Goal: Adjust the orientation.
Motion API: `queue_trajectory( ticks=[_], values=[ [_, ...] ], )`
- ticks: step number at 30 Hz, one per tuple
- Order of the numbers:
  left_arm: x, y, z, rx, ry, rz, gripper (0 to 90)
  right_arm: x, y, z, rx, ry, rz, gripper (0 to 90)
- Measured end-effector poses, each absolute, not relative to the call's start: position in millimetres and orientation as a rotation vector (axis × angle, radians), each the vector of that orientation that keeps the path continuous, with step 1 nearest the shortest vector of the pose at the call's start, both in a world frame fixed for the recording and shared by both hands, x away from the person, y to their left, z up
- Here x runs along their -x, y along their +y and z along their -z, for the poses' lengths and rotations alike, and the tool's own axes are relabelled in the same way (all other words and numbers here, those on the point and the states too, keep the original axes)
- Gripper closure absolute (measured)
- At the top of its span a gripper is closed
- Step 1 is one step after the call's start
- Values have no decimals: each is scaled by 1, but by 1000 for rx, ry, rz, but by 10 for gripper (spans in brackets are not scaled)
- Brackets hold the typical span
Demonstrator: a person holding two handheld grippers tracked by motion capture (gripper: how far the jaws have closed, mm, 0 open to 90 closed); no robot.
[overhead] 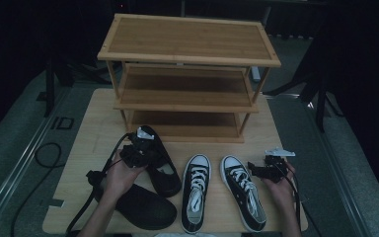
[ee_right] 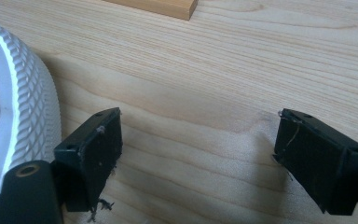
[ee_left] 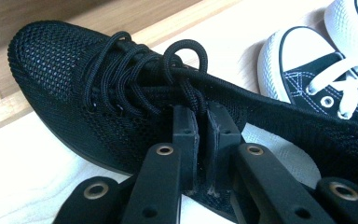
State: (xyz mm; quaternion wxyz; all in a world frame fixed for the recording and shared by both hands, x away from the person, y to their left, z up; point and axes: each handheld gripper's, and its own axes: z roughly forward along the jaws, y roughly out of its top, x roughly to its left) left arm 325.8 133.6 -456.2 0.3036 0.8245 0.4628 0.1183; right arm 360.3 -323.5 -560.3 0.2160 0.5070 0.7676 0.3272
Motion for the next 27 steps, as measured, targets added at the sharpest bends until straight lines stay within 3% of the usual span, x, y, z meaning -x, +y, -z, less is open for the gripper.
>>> queue_trajectory(
  ticks=[27],
  values=[
    [-345,141,442,-2049,1242,-371,863,-360,-323,560,-1407,2126,-908,148]
  ],
)
